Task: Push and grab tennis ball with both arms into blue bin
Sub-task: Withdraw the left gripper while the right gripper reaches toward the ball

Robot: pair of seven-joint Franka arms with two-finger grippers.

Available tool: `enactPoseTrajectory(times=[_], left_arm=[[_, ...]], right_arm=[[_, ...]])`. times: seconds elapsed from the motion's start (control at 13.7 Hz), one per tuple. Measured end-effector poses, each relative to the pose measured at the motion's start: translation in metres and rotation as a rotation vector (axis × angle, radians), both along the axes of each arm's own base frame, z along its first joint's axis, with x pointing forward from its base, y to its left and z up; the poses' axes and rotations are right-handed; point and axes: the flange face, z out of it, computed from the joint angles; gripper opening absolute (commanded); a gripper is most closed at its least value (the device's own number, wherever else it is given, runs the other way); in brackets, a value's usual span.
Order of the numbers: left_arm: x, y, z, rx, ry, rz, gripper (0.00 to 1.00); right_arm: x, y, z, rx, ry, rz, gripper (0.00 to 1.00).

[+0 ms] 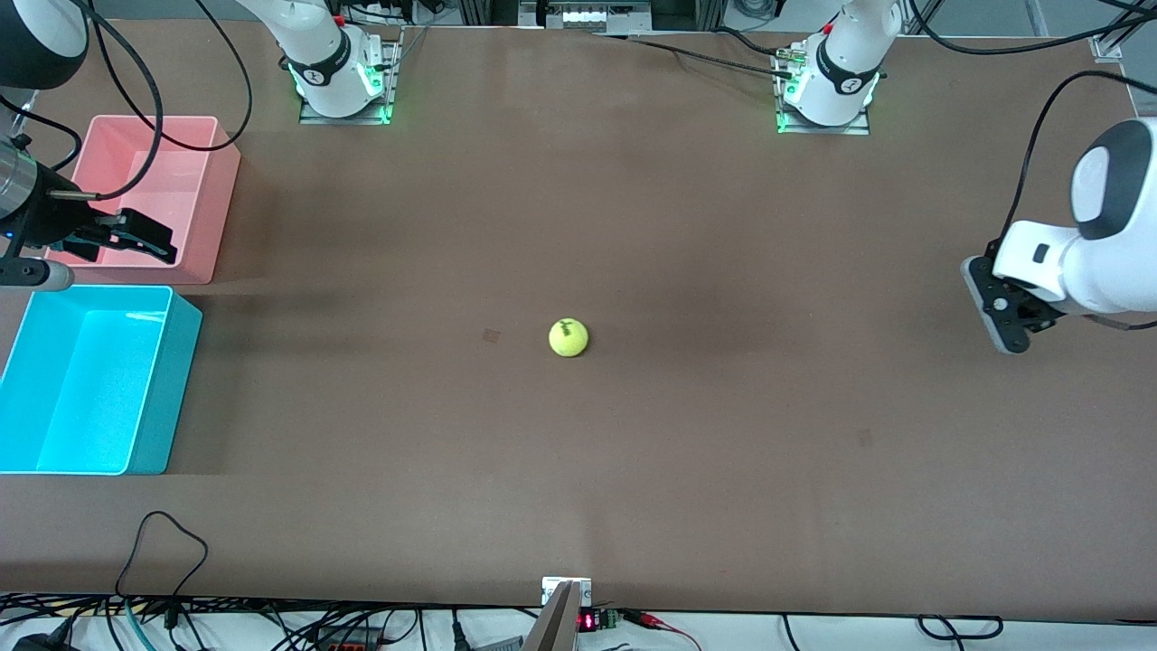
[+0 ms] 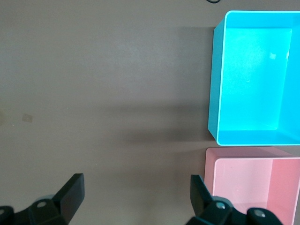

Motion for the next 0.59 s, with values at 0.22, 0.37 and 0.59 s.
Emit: enactPoseTrajectory(times=[0.22, 0.37, 0.59], left_arm=[[-0.002, -0.002, 0.026, 0.052, 0.009, 0.138, 1.0], [-0.003, -0.006, 0.048, 0.095, -0.003, 0.25, 1.0], [-0.009, -0.025, 0.085, 0.143, -0.072, 0.344, 1.0]], right_arm=[[0.0, 0.008, -0.001, 0.0, 0.003, 0.014, 1.0], [0.001, 0.017, -0.005, -0.001, 0.014, 0.029, 1.0], [-0.001, 0.04, -0.031, -0.004, 0.101, 0.066, 1.0]])
